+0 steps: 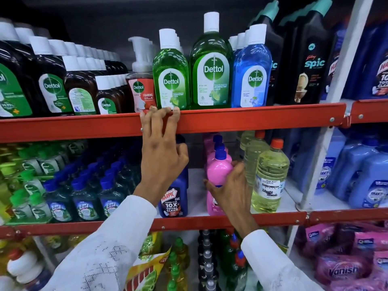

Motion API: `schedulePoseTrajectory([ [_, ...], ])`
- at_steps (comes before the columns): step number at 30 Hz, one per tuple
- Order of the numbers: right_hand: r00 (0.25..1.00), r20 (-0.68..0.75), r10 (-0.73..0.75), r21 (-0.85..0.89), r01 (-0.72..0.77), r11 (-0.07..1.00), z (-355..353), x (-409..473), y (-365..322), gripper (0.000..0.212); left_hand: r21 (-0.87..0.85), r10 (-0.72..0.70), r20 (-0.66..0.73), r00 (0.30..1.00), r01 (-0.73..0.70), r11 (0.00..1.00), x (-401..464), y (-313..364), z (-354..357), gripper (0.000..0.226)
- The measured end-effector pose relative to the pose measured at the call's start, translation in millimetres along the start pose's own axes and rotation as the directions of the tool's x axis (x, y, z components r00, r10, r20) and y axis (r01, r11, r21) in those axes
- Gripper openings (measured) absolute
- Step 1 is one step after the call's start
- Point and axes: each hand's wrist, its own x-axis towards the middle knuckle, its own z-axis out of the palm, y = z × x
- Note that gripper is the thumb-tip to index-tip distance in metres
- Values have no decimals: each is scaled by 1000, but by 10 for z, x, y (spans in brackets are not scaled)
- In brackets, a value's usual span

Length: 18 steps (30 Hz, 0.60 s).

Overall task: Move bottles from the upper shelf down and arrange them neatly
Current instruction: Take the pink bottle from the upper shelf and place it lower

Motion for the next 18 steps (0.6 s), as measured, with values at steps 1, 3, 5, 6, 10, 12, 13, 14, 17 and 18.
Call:
schedulePoseTrajectory([
  [1, 1000, 6, -4, -4, 4, 1000, -12, -4, 13, 86, 1, -2, 6, 1000, 2, 1000, -7, -2, 3, 69],
  [3, 1000, 27, -1, -20, 2, 1000, -30, -18, 39, 90, 0, -1, 22, 1000, 1, 1000, -25, -11, 12, 72],
  [5, 999, 39, -4, -48, 6, 999, -64, -53, 59, 93, 9, 4, 53, 999, -4, 1000, -55, -23, 18, 76],
  [6, 999, 42, -9, -56, 11, 998, -99, -81, 66, 95, 20, 1, 74, 997, -2, 1000, -73, -22, 19, 78],
  [10, 999, 43, -7, 29, 6, 1000, -249, -223, 147, 92, -24, -6, 101, 995, 9, 1000, -213, 63, 29, 82],
  [12, 1000, 22, 9, 127, -12, 992, -288, -271, 247, 73, -159, 36, 50, 998, -28, 987, -402, 146, 70, 74],
  [13, 999, 23, 26, 180, -30, 983, -293, -281, 321, 61, -249, 30, 36, 999, -20, 968, -534, 195, 111, 68],
  [14, 997, 41, 59, 232, -67, 970, -290, -278, 399, 50, -349, -16, 56, 998, 35, 936, -682, 250, 147, 62],
  [17, 963, 216, 160, 313, -224, 923, -221, -276, 667, 40, -530, -265, 314, 912, 400, 748, -1172, 361, 307, 53],
  [18, 945, 290, 149, 304, -239, 922, -179, -289, 753, 43, -512, -321, 400, 858, 500, 699, -1332, 363, 404, 54],
])
